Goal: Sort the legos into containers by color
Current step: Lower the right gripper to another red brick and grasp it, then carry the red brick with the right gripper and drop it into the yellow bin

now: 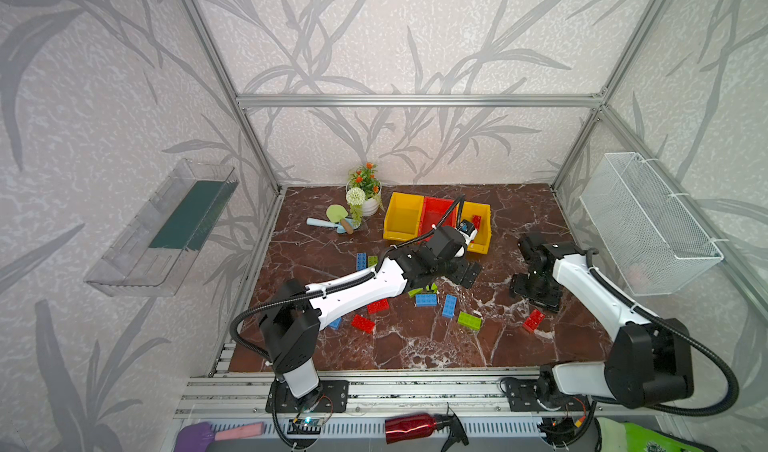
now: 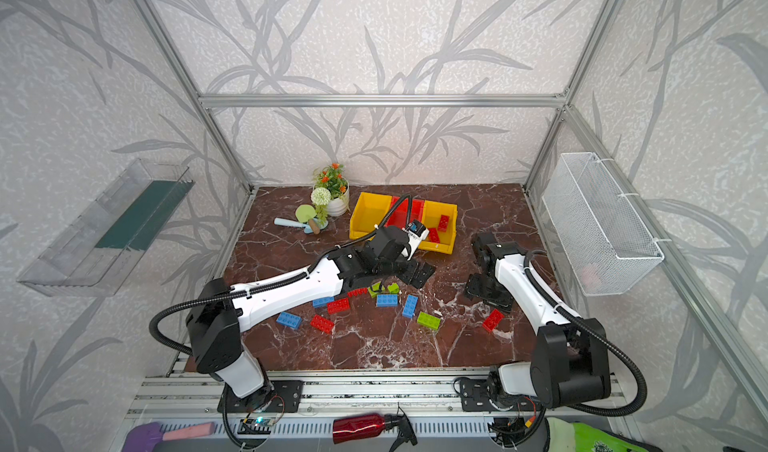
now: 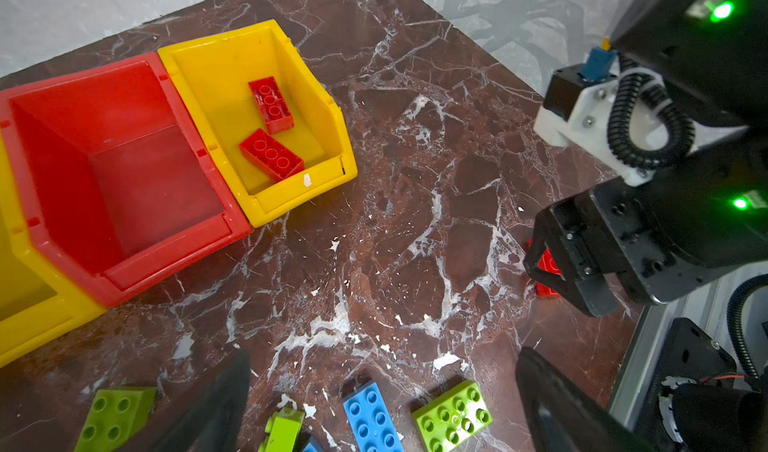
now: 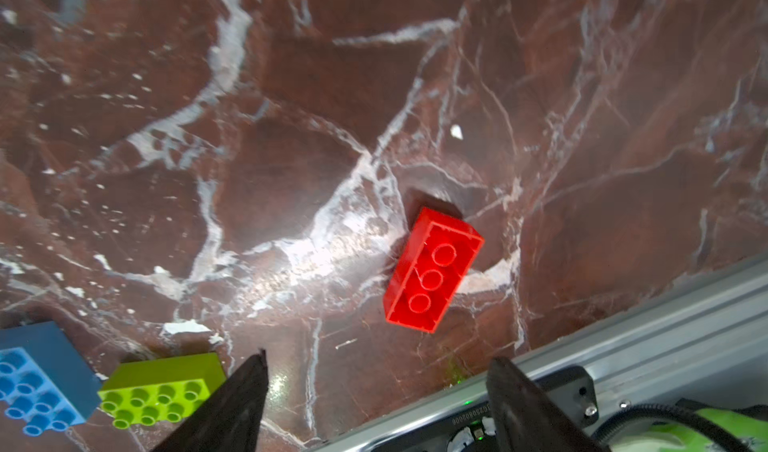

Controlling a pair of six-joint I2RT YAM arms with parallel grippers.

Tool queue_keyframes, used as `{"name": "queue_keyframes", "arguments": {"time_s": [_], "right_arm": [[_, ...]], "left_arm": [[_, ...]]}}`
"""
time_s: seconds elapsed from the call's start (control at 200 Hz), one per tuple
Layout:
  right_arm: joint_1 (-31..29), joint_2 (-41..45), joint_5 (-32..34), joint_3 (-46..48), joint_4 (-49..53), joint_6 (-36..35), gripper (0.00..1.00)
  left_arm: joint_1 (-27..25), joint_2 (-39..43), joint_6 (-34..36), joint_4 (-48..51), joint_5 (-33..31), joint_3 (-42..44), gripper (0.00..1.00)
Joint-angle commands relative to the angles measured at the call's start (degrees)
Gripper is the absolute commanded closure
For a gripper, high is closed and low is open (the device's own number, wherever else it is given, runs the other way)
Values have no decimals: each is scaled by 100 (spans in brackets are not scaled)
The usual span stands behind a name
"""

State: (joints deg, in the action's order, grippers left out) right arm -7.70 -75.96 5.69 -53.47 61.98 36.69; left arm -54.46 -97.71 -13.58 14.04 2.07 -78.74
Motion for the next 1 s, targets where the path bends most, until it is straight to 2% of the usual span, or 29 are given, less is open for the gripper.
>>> {"name": "queue_keyframes", "arguments": {"time_s": [0.0, 0.12, 0.265, 0.61, 0.82, 0.995], "right_arm": [[152, 471, -42, 490, -405, 406, 16], [353, 646, -288, 1074, -867, 471, 17], [568, 467, -451, 1301, -1145, 354, 19], [954, -343, -768, 1252, -1607, -279, 37], [955, -656, -866, 1212, -1671, -351, 55], [955, -589, -903, 997, -1427, -424, 73]], "left_arm": [[-29, -58, -214, -111, 164, -131, 1], [-56, -125, -356, -139, 440, -133, 1], [-108, -147, -546, -146, 547, -84, 1], [-144, 127, -620, 71, 8, 117, 1], [-113, 253, -784, 146, -358, 253, 1], [139, 416, -939, -5, -279, 462, 1]]}}
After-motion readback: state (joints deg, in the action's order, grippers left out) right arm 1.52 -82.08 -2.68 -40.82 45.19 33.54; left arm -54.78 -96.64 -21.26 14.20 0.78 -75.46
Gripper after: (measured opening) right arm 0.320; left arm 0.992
